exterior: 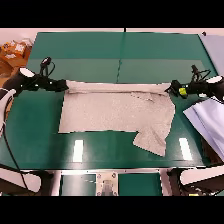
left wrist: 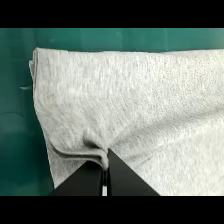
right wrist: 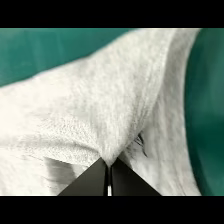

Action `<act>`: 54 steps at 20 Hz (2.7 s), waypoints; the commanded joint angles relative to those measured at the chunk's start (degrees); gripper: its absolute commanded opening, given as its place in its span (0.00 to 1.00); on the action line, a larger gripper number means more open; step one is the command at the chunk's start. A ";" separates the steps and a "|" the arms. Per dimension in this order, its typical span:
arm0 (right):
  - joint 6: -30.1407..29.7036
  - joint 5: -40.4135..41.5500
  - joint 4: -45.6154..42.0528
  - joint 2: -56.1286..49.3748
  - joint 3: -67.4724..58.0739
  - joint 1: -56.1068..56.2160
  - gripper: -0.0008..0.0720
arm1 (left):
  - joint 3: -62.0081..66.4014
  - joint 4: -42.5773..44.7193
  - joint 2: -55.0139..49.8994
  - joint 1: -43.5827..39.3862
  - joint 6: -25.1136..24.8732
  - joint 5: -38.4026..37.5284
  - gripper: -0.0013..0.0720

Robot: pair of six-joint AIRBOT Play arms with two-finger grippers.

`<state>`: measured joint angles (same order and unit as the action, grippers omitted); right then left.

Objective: Fold the shirts.

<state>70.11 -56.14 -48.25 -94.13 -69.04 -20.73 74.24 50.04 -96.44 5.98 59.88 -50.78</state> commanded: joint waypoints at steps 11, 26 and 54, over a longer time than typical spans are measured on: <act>4.79 -3.13 -4.33 0.07 -1.20 0.76 0.37 | 0.24 1.66 -0.28 -0.02 2.73 -7.85 0.76; 15.41 -20.83 -16.15 29.46 22.25 -12.46 0.03 | -7.34 11.69 14.73 3.85 19.89 -33.18 0.04; 6.75 -11.93 6.45 37.86 51.12 -11.65 0.08 | -47.69 6.93 39.63 -18.95 31.93 11.26 0.04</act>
<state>79.05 -64.73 -44.45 -56.36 -17.80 -32.51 24.21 52.73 -56.77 -12.91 91.85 -35.16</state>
